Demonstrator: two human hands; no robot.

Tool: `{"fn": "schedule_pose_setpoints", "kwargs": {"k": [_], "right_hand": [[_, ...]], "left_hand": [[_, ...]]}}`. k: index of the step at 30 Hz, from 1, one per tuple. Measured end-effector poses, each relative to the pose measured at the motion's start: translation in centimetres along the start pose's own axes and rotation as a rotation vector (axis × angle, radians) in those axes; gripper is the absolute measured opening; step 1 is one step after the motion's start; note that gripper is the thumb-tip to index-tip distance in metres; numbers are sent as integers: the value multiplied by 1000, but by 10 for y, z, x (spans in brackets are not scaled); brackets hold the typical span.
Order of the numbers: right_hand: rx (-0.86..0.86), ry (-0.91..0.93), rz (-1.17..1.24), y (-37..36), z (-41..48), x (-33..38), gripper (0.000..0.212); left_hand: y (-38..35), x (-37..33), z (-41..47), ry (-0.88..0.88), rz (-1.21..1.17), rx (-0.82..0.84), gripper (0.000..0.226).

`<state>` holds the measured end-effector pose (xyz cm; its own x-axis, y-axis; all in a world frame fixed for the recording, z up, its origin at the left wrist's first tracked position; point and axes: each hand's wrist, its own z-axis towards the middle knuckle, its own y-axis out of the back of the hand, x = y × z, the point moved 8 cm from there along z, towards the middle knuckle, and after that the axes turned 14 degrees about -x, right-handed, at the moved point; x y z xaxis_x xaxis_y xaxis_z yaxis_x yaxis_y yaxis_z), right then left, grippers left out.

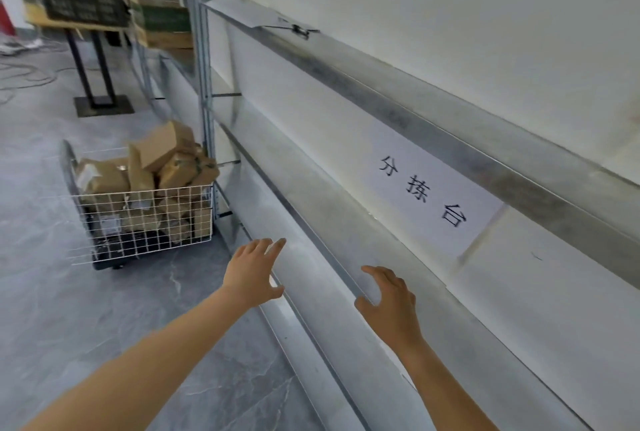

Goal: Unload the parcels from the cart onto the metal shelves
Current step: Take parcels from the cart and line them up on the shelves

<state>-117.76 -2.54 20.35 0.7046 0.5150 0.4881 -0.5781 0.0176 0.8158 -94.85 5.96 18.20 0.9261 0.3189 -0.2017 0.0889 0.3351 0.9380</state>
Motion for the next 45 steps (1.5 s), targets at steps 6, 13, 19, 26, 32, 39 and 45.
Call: {"fn": "schedule_pose_setpoints", "kwargs": {"k": [6,13,19,26,32,39,45], "right_hand": [[60,85,7,-57,52,71,52],[172,157,33,-142,108,171,61],[239,225,29,-196,138,236,65],[293,326,42,-248,181,295,61],[334,409,53,-305,236,335,61],[391,474,89,-373,320,373,62],[429,534,77,-413,381,395,62]], "left_hand": [[17,98,21,81,86,-45,96],[46,219,38,197,192,-101,92],[61,296,47,298,237,-122,92],[59,361,63,417,256,-120,94],[53,414,96,491,275,-134,92],[40,473,170,551,312,-111,92],[30,508,224,590,315,-108,93]]}}
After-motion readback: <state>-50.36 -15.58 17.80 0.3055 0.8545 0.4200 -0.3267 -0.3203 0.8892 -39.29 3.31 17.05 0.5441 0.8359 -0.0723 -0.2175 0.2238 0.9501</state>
